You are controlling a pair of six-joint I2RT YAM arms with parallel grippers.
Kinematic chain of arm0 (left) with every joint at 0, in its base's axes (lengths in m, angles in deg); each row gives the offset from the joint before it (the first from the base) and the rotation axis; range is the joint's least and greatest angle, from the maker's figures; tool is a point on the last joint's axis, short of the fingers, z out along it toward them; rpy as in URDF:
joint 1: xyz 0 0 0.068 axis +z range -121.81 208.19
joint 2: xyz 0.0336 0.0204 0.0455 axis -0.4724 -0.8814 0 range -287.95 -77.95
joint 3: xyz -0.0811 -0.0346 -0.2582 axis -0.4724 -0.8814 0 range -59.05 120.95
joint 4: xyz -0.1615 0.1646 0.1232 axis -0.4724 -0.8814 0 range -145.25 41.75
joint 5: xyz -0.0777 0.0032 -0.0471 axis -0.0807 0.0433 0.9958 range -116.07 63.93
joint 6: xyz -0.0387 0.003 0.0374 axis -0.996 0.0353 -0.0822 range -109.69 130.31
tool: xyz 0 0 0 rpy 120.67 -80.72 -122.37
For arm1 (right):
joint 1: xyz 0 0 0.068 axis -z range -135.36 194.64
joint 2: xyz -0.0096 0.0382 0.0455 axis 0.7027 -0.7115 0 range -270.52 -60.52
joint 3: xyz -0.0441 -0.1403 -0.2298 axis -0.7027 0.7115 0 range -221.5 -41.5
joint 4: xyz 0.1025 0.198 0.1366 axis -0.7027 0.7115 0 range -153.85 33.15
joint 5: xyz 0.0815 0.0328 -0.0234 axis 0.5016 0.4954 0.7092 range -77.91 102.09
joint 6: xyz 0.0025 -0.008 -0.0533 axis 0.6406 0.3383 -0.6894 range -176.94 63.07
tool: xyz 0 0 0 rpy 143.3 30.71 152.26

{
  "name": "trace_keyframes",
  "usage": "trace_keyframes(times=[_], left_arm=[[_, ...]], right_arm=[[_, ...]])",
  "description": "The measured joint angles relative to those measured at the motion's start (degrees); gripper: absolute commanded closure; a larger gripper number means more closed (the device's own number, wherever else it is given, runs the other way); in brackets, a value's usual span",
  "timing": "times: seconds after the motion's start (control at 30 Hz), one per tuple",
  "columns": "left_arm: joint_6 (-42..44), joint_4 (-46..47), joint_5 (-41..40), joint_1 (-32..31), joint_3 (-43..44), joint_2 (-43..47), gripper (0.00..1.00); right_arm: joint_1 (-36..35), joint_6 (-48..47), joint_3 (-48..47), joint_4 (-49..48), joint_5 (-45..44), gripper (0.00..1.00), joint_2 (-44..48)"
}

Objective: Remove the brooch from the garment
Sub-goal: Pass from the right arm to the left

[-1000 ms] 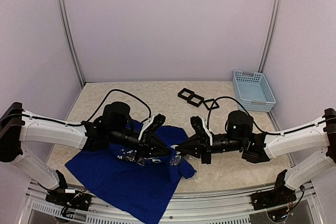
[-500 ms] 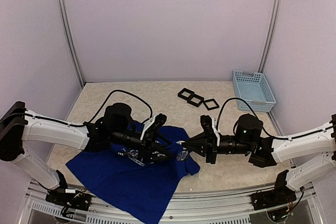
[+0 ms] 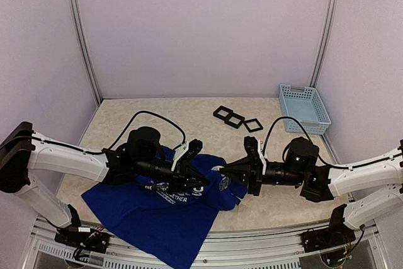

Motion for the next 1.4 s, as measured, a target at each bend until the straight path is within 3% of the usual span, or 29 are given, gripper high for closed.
trace_keyframes(times=[0.5,0.53,0.6,0.67,0.7,0.77,0.8,0.93,1.13,1.33,1.4], left_arm=[[-1.1,0.0,1.0,-1.0,3.6,-6.1,1.00],[-1.1,0.0,1.1,-1.1,3.8,-6.4,0.97],[-1.1,-0.2,1.1,-1.2,4.0,-6.5,0.80],[-1.1,-0.7,0.8,-1.3,4.0,-6.5,0.73],[-0.7,-1.0,0.5,-1.3,3.9,-6.5,0.65],[-0.7,-1.6,-1.1,-1.4,3.4,-5.6,0.35],[-0.3,-1.7,-1.9,-1.4,2.8,-4.6,0.28],[0.2,-0.7,-4.8,-1.4,-1.5,1.6,0.14],[0.4,2.2,-7.0,-1.4,-5.1,8.1,0.14],[0.9,2.5,-8.0,-1.6,-4.9,6.8,0.34],[0.9,2.4,-8.1,-1.8,-4.7,6.1,0.36]], right_arm=[[-0.3,0.4,2.9,-2.6,-2.6,1.00,1.1],[-0.3,0.5,3.0,-2.7,-2.6,1.00,1.2],[-0.3,0.5,3.0,-2.7,-2.6,1.00,1.2],[-0.3,0.5,3.0,-2.7,-2.5,1.00,1.2],[-0.3,0.5,3.0,-2.7,-2.4,1.00,1.2],[-0.3,0.5,2.9,-2.7,-2.1,1.00,1.1],[-0.3,0.6,2.7,-2.7,-1.8,1.00,0.9],[-0.4,0.9,0.8,-2.8,0.2,1.00,-1.4],[-1.4,0.9,-1.5,-2.4,2.2,1.00,-4.7],[-1.7,0.9,-2.6,-1.2,3.7,1.00,-5.5],[-1.9,0.8,-3.4,-0.5,4.1,1.00,-5.9]])
